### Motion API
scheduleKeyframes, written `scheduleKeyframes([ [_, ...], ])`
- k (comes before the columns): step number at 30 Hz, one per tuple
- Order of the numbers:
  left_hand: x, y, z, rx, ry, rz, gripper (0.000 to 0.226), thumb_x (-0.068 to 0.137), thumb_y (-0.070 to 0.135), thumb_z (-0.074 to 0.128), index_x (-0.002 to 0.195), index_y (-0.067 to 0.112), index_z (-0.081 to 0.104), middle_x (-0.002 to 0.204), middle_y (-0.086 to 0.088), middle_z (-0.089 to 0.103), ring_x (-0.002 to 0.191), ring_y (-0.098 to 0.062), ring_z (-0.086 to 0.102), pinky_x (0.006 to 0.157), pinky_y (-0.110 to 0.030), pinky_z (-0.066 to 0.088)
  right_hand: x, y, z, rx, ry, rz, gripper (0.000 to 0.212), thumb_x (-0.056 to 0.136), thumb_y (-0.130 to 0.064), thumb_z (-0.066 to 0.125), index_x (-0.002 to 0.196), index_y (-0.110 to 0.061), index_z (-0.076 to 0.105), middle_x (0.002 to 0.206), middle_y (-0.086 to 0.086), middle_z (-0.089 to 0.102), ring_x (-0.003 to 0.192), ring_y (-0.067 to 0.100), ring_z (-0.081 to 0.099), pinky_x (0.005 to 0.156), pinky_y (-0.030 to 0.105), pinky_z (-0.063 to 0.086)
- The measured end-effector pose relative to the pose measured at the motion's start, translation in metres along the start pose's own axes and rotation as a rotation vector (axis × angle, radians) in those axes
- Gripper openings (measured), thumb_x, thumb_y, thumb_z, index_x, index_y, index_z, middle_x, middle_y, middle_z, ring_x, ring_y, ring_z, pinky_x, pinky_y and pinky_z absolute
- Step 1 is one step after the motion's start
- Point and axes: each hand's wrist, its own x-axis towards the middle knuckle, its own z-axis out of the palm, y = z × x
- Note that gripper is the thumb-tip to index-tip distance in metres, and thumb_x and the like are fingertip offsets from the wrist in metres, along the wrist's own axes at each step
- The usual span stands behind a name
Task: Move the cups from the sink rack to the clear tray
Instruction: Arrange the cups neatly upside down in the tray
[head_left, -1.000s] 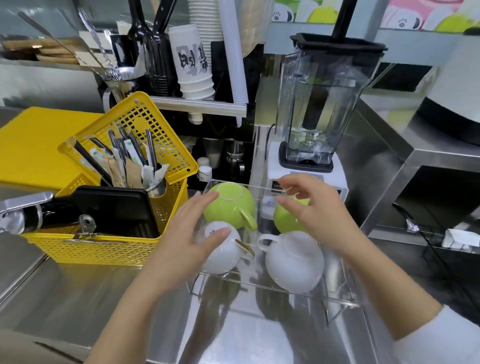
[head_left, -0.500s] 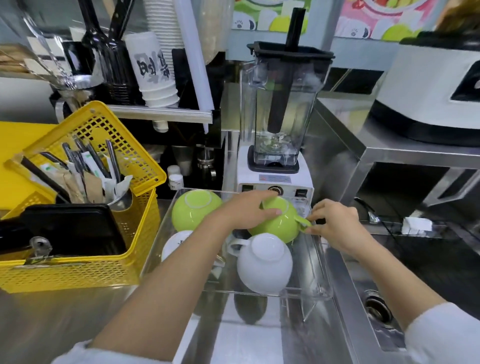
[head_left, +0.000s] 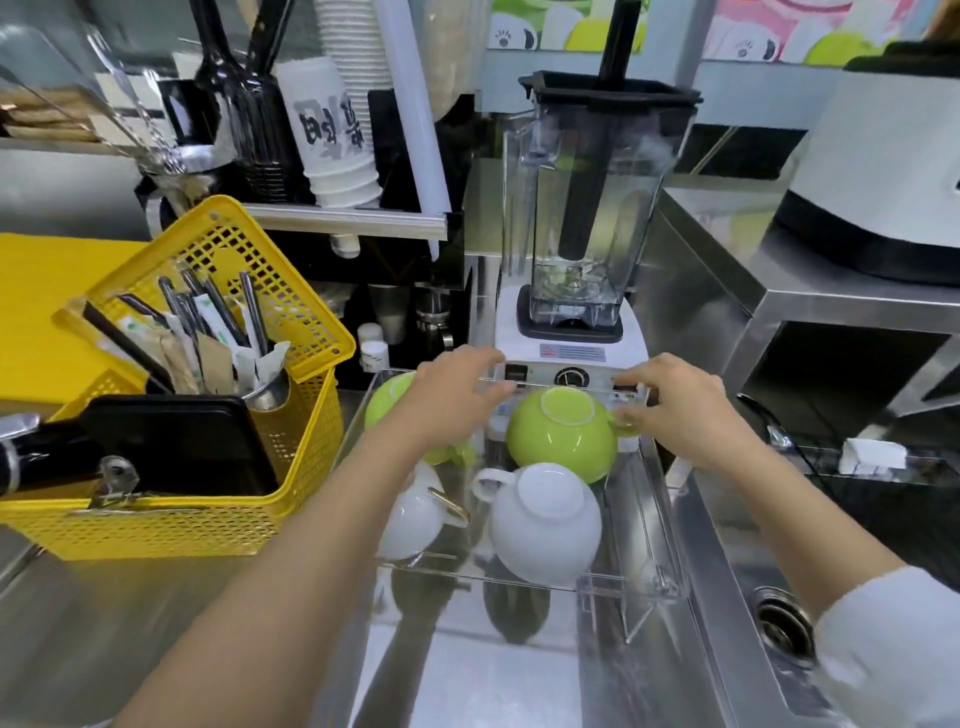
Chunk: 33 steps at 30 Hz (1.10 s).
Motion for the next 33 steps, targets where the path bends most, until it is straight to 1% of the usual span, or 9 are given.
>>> scheduleKeyframes([
  [4,-0.009,-0.028,-0.026,-0.028,0.075,-0.117,0.042,0.088,0.034,0.056,0.127,0.02,0.049,0.133,-0.006,0.051,0.121,-0.024,0.047,0.098,-0.037,0.039,-0.001,-0.036,-0.003,0.183,-0.035,-0.164,0.024,0.08,-0.025,0.067,0.103,-0.016,0.068,0.11,0.008,0.063,0.107,0.027,0.053,0.099,0.043,0.036],
  [6,-0.014,-0.038,-0.032,-0.006,0.007,-0.145,0.047,0.085,0.037,0.06,0.128,0.025,0.048,0.136,-0.004,0.049,0.124,-0.025,0.045,0.102,-0.04,0.038,0.001,-0.052,0.005,0.185,-0.084,-0.201,0.024,0.08,-0.029,0.067,0.101,-0.016,0.068,0.11,0.008,0.064,0.107,0.029,0.054,0.099,0.044,0.036],
  [9,-0.02,-0.047,-0.036,0.008,-0.098,-0.13,0.052,0.083,0.039,0.062,0.131,0.027,0.045,0.138,-0.002,0.046,0.127,-0.024,0.04,0.105,-0.043,0.035,0.004,-0.071,0.023,0.105,-0.171,-0.268,0.036,0.078,-0.039,0.066,0.104,-0.015,0.066,0.114,0.006,0.063,0.112,0.027,0.051,0.099,0.042,0.033],
  [12,-0.024,-0.05,-0.037,-0.081,-0.018,-0.111,0.05,0.085,0.037,0.061,0.131,0.024,0.045,0.136,-0.001,0.049,0.12,-0.018,0.045,0.095,-0.029,0.036,0.007,-0.09,0.04,-0.075,-0.259,-0.377,0.049,0.076,-0.053,0.062,0.104,-0.013,0.064,0.11,0.006,0.063,0.107,0.026,0.051,0.092,0.041,0.028],
  [16,-0.029,-0.056,-0.034,-0.095,-0.02,-0.144,0.053,0.084,0.039,0.061,0.132,0.023,0.045,0.139,-0.001,0.045,0.123,-0.018,0.043,0.097,-0.031,0.036,0.013,-0.105,0.053,-0.185,-0.353,-0.422,0.052,0.074,-0.059,0.06,0.096,-0.013,0.062,0.095,0.005,0.063,0.099,0.026,0.052,0.089,0.042,0.028],
  [23,-0.038,-0.061,-0.032,-0.084,0.102,-0.127,0.05,0.083,0.038,0.063,0.126,0.017,0.052,0.13,-0.005,0.054,0.119,-0.021,0.047,0.099,-0.036,0.037,0.022,-0.104,0.056,-0.233,-0.373,-0.439,0.031,0.083,-0.033,0.058,0.101,-0.008,0.059,0.107,0.01,0.063,0.104,0.03,0.053,0.091,0.043,0.028],
  [26,-0.041,-0.062,-0.032,-0.082,0.143,-0.121,0.047,0.081,0.038,0.065,0.122,0.017,0.056,0.119,-0.005,0.058,0.112,-0.023,0.049,0.096,-0.041,0.04,0.026,-0.102,0.056,-0.23,-0.319,-0.437,0.017,0.085,-0.017,0.052,0.091,-0.004,0.062,0.084,0.009,0.062,0.091,0.033,0.053,0.085,0.042,0.029],
  [28,-0.044,-0.063,-0.032,-0.052,0.169,-0.103,0.043,0.081,0.039,0.065,0.118,0.018,0.059,0.11,-0.002,0.059,0.106,-0.022,0.051,0.092,-0.039,0.041,0.03,-0.1,0.057,-0.223,-0.285,-0.427,0.015,0.085,-0.015,0.052,0.083,-0.005,0.063,0.068,0.003,0.049,0.081,0.031,0.047,0.083,0.042,0.03],
  [33,-0.047,-0.063,-0.031,0.004,0.218,-0.075,0.037,0.081,0.041,0.063,0.109,0.017,0.065,0.094,0.003,0.054,0.09,-0.019,0.051,0.082,-0.038,0.041,0.038,-0.095,0.061,-0.208,-0.266,-0.402,0.019,0.087,-0.02,0.053,0.098,-0.01,0.066,0.097,0.011,0.06,0.098,0.03,0.05,0.087,0.043,0.031],
])
